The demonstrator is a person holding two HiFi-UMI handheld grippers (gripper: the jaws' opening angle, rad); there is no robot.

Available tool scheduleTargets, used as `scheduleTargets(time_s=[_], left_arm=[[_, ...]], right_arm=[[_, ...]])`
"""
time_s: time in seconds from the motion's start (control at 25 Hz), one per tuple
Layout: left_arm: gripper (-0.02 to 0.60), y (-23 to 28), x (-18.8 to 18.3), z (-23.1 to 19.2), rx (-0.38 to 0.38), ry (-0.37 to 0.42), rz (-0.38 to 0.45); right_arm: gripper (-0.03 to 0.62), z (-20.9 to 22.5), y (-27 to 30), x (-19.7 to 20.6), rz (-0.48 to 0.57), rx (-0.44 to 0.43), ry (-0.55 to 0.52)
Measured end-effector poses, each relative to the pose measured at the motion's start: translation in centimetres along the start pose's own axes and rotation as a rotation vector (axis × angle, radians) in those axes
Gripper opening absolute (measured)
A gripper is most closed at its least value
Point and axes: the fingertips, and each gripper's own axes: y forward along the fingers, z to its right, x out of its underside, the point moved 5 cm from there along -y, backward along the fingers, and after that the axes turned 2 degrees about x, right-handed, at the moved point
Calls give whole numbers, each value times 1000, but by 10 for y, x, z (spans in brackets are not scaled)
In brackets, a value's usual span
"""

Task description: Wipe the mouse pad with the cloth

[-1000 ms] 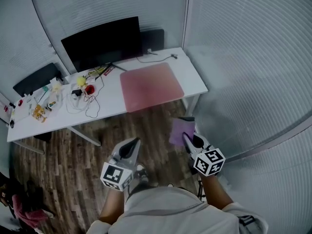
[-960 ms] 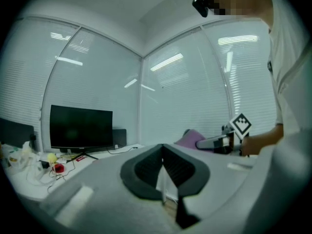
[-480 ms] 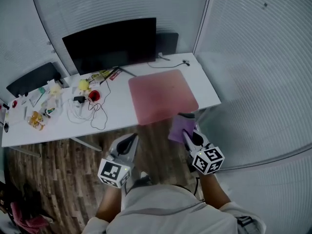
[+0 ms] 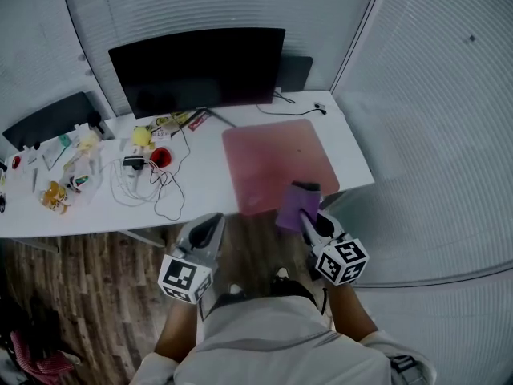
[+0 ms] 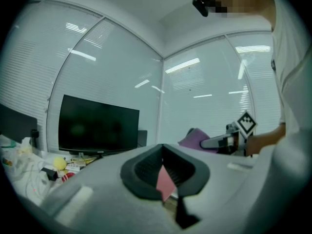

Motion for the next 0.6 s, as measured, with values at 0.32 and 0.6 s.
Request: scheduleTargets(time_s=[0.32, 0.6], left_arm=[[3, 48, -4, -48, -86, 13, -22], [3, 134, -11, -69, -175, 6, -44]], right_arm=[[50, 44, 83, -15, -16, -80, 29], [51, 117, 158, -37, -52, -198, 41]])
